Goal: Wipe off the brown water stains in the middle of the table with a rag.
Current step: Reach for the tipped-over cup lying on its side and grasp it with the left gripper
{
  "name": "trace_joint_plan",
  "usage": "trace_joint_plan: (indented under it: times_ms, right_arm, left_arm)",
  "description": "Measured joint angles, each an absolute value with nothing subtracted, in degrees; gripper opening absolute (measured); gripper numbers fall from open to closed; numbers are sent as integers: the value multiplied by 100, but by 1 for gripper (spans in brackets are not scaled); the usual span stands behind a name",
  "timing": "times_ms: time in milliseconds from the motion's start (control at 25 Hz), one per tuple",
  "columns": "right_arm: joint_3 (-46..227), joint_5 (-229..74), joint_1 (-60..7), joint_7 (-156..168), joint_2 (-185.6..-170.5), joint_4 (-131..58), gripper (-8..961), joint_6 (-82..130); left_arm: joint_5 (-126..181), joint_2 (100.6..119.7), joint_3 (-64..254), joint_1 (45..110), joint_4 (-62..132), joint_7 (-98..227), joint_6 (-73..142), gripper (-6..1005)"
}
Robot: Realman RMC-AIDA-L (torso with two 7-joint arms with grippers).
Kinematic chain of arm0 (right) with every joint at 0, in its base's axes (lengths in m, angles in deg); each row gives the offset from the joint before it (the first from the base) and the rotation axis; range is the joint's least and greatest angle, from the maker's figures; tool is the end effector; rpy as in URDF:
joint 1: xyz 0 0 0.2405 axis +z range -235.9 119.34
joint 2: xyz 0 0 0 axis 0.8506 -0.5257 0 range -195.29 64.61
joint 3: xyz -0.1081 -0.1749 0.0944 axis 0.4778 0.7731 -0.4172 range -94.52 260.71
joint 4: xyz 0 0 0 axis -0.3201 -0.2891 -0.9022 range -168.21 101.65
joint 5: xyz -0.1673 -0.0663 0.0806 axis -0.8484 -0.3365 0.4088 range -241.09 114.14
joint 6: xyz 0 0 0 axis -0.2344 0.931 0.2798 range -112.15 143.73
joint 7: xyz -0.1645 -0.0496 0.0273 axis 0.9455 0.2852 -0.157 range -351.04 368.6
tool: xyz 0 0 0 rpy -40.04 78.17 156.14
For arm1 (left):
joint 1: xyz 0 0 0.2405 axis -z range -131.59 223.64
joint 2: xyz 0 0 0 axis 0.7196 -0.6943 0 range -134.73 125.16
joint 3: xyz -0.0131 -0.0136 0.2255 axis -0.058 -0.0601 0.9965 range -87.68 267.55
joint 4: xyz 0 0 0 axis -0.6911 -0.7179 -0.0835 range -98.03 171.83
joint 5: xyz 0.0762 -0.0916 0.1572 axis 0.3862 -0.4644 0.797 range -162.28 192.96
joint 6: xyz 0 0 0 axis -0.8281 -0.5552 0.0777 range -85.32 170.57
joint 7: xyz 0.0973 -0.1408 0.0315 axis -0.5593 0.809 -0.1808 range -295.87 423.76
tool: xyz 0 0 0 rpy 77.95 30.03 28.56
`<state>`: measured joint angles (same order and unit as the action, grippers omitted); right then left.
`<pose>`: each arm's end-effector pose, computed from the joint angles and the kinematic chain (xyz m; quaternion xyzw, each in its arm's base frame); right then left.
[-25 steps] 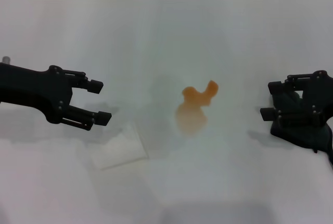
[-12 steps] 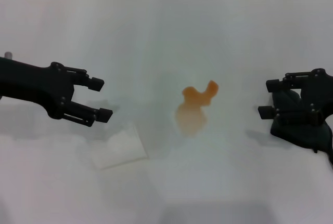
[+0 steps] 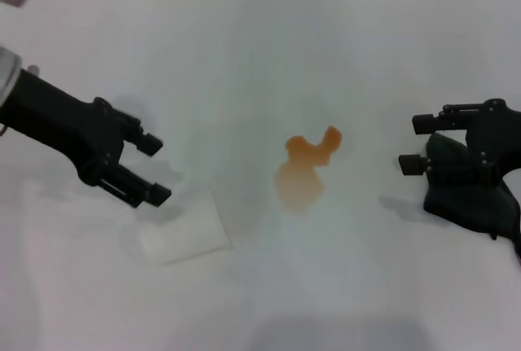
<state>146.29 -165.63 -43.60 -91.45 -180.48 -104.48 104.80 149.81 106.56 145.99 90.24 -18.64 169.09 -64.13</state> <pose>0.1959 0.2946 0.0374 -0.9558 0.1879 0.1783 0.1388 -0.1749 0.3268 0.0296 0.9853 0.1572 -0.0618 0.0265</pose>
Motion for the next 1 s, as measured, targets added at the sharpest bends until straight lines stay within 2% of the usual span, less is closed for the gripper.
trace_joint_plan:
  times_ms: [280,560,760,1000]
  right_arm:
    - [14629,-16484,-4361,-9133,-18048,-10438,691,10450]
    - [14649,-16438,-4363,-9109,-18048,-10454,691,10451]
    - [14680,-16437,-4371,-9099,-18048,-10494,691,10471]
    - [14682,-16436,-4404,-9093,-18046,-10517,691,10510]
  left_arm:
    - [15938,10730,14769,9653,-1823,17122,-6760,862]
    - [16627,11091,14982,9877,-1777,17141,-6805,862]
    - [16679,11245,15013,9923,-1770,17148,-6774,862]
    - [16700,11241,15005,9920,-1765,17208,-6656,862]
